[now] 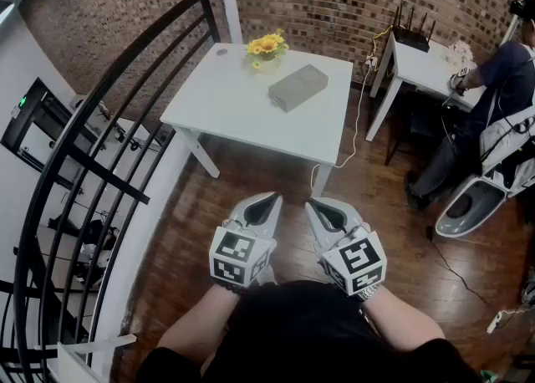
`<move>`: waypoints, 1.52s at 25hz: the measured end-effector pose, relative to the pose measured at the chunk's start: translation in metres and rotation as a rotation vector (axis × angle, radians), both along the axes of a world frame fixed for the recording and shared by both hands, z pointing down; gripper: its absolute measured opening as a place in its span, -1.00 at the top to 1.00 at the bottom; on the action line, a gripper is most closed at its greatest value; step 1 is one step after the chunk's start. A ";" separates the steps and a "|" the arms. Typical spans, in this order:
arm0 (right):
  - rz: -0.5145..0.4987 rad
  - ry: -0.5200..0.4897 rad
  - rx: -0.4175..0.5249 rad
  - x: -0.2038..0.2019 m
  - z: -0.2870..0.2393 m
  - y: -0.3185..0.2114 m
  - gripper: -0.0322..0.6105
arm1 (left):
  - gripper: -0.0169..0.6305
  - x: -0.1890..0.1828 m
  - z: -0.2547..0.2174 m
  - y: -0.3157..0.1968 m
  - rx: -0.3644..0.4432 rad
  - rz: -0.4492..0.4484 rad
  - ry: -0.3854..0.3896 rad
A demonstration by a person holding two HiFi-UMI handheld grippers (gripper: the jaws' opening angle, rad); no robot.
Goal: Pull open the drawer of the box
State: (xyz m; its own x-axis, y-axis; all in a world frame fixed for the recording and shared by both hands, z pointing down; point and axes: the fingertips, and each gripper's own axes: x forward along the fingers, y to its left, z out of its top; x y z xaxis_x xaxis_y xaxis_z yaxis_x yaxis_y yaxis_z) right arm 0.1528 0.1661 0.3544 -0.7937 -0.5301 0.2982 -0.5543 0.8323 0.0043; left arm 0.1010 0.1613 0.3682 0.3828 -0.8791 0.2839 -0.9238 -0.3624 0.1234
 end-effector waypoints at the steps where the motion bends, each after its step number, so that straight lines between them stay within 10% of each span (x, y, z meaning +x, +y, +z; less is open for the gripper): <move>1: 0.004 0.001 0.002 -0.010 -0.001 -0.007 0.93 | 0.90 -0.010 -0.002 -0.007 0.003 0.004 0.001; 23: 0.110 0.033 -0.058 -0.128 0.006 -0.102 0.85 | 0.90 -0.124 -0.002 -0.089 0.006 0.124 0.009; 38: 0.126 -0.049 -0.325 -0.146 0.075 -0.222 0.85 | 0.90 -0.144 0.030 -0.177 -0.095 0.067 -0.028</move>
State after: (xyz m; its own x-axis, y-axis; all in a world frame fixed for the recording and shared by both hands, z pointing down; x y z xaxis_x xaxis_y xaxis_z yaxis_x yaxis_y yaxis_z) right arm 0.0070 -0.0562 0.4291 -0.7453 -0.5086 0.4310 -0.6460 0.7107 -0.2786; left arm -0.0428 -0.0158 0.3980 0.4304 -0.8205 0.3762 -0.9016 -0.4111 0.1347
